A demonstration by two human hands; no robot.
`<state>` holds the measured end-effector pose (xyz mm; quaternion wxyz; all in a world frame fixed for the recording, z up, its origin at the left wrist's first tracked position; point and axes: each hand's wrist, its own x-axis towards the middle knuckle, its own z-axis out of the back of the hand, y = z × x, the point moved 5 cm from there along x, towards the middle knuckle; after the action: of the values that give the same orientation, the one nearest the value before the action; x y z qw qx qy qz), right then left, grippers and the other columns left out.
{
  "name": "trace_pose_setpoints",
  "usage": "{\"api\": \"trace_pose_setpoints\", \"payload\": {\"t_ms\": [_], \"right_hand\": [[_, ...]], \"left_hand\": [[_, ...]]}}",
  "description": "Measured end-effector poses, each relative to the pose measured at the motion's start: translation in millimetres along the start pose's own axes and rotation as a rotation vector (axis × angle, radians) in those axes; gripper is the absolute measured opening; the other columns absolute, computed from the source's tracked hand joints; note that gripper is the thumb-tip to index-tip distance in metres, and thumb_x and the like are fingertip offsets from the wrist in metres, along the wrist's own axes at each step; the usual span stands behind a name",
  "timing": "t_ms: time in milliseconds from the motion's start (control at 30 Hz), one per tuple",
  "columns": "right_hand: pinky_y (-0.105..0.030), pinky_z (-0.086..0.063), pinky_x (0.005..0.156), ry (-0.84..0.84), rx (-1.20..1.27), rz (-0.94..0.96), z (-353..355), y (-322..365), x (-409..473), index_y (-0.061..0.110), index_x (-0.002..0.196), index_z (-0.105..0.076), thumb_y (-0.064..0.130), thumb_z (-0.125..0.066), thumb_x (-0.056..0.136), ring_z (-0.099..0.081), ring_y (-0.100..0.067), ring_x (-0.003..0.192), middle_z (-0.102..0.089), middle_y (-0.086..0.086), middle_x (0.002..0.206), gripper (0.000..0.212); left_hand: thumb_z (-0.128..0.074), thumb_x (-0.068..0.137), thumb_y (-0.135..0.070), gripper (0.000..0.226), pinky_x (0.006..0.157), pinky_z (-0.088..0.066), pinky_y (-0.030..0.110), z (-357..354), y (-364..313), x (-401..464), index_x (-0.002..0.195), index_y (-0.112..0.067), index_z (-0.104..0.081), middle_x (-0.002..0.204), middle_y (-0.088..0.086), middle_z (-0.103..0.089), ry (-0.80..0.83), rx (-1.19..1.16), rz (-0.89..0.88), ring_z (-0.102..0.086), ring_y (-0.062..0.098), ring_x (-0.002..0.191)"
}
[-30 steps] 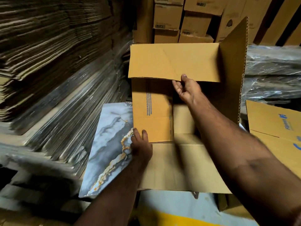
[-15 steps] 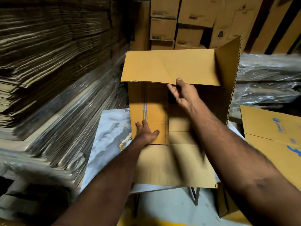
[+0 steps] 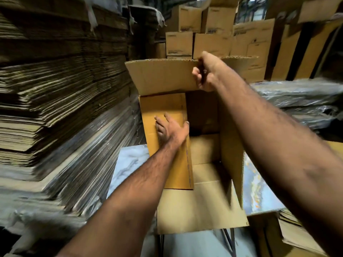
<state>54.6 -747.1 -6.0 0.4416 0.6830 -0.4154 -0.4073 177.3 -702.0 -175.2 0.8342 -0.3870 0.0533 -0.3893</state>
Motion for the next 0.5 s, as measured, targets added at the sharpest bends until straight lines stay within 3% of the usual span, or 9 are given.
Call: {"api": "trace_pose_setpoints", "payload": {"t_ms": [200,300,400,500], "right_hand": [[-0.014,-0.029,0.040,0.005,-0.033,0.077,4,20,-18,0.018,0.071,-0.048,0.034,-0.050,0.095,-0.041,-0.006,0.043,-0.048,0.005,0.050,0.029],[-0.012,-0.030,0.039,-0.006,0.026,0.082,10,9,-21,0.018,0.079,-0.050,0.034,-0.054,0.092,-0.044,-0.006,0.039,-0.049,0.005,0.052,0.021],[-0.013,-0.032,0.041,-0.020,0.039,0.114,20,2,-27,0.019,0.086,-0.055,0.034,-0.057,0.091,-0.046,-0.006,0.041,-0.051,0.004,0.059,0.017],[-0.014,-0.033,0.039,-0.017,0.008,0.150,30,1,-28,0.019,0.090,-0.057,0.038,-0.058,0.092,-0.047,-0.007,0.040,-0.053,0.003,0.056,0.019]], "left_hand": [[-0.069,0.076,-0.055,0.104,0.120,-0.009,0.051,20,-44,-18,0.154,-0.013,-0.015,0.161,0.024,0.004,-0.254,0.139,-0.140,0.000,0.039,0.149],[-0.082,0.062,-0.053,0.124,0.119,-0.009,0.055,14,-52,-20,0.155,-0.016,-0.009,0.160,0.026,0.006,-0.268,0.098,-0.032,-0.002,0.042,0.149],[-0.092,0.048,-0.046,0.121,0.115,-0.019,0.056,21,-54,-15,0.145,-0.015,-0.027,0.158,0.028,-0.010,-0.353,0.134,0.034,-0.019,0.045,0.145],[-0.081,0.066,-0.045,0.106,0.118,-0.014,0.058,15,-53,-12,0.148,-0.012,-0.021,0.159,0.027,-0.004,-0.229,0.170,-0.042,-0.004,0.045,0.148]]}}
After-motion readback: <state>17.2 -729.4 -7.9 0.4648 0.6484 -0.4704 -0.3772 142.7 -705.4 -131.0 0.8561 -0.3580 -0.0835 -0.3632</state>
